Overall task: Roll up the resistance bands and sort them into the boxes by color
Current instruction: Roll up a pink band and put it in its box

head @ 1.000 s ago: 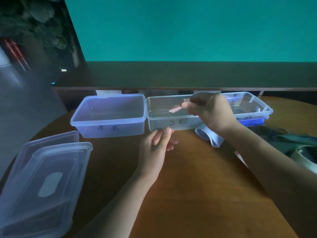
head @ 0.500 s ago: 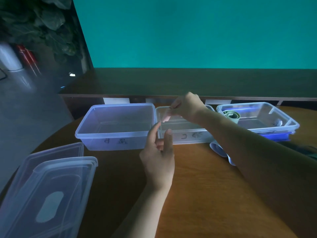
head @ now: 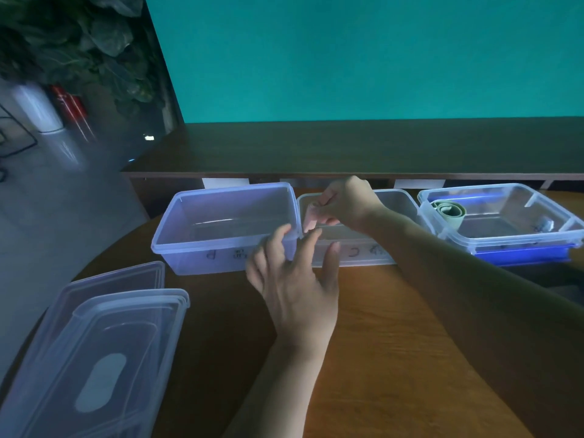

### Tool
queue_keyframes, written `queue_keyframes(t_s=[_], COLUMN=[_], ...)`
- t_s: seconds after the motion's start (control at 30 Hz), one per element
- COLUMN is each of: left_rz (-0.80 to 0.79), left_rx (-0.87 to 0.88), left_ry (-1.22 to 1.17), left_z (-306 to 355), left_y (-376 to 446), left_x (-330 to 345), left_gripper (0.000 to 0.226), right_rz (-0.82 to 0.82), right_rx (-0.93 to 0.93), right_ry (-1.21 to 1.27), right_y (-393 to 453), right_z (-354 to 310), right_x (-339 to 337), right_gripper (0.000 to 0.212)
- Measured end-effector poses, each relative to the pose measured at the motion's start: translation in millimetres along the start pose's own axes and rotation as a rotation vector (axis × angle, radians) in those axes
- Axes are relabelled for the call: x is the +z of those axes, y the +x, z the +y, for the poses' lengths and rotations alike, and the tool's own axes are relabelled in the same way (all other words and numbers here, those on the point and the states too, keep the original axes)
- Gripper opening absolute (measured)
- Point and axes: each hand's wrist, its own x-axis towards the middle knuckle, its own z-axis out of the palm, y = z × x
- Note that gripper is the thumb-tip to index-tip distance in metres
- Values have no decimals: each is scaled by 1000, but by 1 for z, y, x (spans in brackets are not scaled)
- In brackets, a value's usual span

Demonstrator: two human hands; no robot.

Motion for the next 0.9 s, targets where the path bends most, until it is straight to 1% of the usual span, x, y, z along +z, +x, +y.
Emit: queue_keyframes(t_s=[0.07,0.17,0.27,0.47,0.67,0.7,0.8,0.9], left_rz=[-35,-70,-95,-102,-129,-136,-163,-172], left_rx=[20,-4,-22,-33,16,24,11,-17], left_ry=[43,65,74,32,-66,-75,-111,-158], left_z=[-1,-1,-1,-3,-4,-5,-6,-7], left_y=[0,-1,-1,0,3,4,6,6], left_x=[0,1,2,1,1,0,-1,-2], left_gripper=[32,23,21,17,15,14,12,12], right_rz=[-14,-38,-35,-58,-60,-64,-121,-157], right_rx=[3,-10,-12,-37,-5,13,89,115], right_ry=[37,79,127,105,37,26,7,12], right_y=[0,-1,-1,2,3,3,3,2], right_z=[0,1,1,0,-8,-9,-14,-18], right_x=[1,1,1,6,9,9,8,6], right_gripper=[18,16,14,15,14,17,31,36])
